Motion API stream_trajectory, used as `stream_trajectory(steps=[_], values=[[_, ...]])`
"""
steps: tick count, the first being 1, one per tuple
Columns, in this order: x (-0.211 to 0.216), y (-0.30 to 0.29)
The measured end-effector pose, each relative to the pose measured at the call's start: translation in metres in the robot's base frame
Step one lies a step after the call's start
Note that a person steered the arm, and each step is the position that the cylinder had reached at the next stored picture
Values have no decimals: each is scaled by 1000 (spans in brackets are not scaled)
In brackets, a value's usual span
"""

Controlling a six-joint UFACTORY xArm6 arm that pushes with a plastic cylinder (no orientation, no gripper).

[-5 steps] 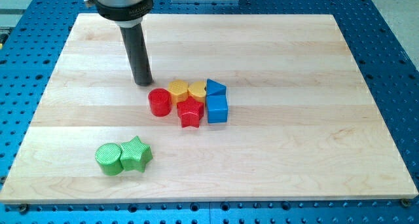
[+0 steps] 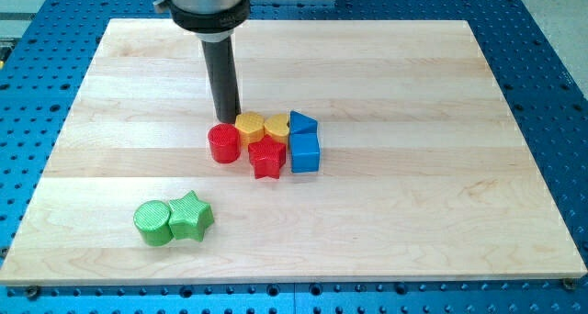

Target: Adjust the group of blocks

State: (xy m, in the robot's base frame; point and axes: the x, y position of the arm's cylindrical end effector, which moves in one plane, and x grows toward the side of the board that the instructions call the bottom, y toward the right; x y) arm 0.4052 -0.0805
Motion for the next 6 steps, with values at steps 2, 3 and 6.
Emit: stream_trajectory(steps=[2, 3, 6], values=[[-1, 32], [3, 34], [-2, 78]])
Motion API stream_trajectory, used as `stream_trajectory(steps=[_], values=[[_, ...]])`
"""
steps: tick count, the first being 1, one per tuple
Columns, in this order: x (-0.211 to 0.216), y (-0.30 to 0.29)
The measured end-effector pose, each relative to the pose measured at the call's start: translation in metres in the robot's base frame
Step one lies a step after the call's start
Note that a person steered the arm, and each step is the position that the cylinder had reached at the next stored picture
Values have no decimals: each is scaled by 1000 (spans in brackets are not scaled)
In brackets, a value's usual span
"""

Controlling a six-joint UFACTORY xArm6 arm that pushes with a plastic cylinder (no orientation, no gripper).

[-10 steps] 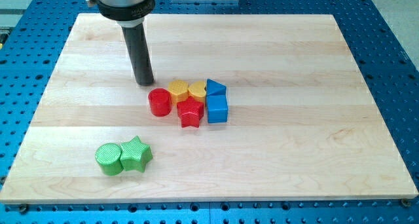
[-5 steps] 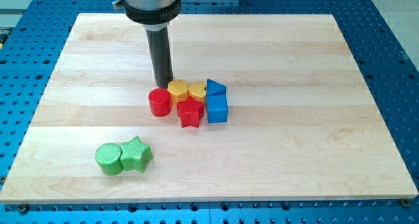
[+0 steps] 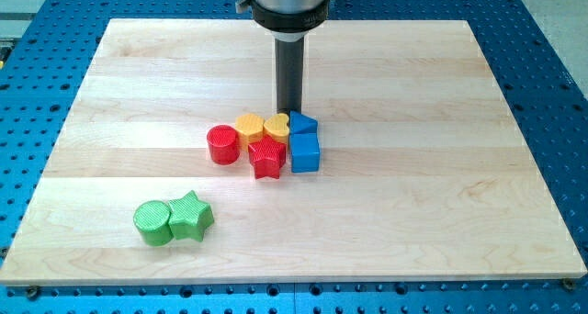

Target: Adjust the group of blocks

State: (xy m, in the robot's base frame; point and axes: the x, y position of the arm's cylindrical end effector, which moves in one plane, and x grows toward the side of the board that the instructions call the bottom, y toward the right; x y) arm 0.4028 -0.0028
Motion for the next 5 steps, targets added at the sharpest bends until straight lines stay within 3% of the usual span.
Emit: stream_trajectory(steps=[2, 4, 5], values=[[22, 0], [-7, 7], [-39, -30]])
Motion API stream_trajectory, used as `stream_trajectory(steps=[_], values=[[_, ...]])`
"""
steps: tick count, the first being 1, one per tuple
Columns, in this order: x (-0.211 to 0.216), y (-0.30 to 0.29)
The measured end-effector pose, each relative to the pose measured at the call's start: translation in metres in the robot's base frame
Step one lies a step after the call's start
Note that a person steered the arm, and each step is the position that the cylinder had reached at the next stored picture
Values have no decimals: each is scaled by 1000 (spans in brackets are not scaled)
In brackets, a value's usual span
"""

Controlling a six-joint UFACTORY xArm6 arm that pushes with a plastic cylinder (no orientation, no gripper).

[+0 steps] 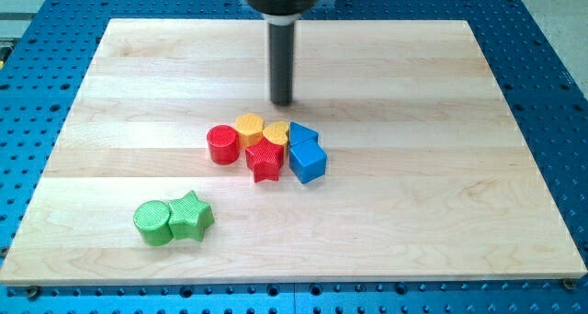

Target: Adjust the group of blocks

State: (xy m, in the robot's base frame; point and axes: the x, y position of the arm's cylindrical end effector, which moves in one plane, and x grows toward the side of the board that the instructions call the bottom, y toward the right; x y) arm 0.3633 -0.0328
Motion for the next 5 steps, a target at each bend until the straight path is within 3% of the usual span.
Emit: stream_trajectory(steps=[1, 2, 3, 5], values=[[12, -67], [54, -104], [95, -111], [106, -94]])
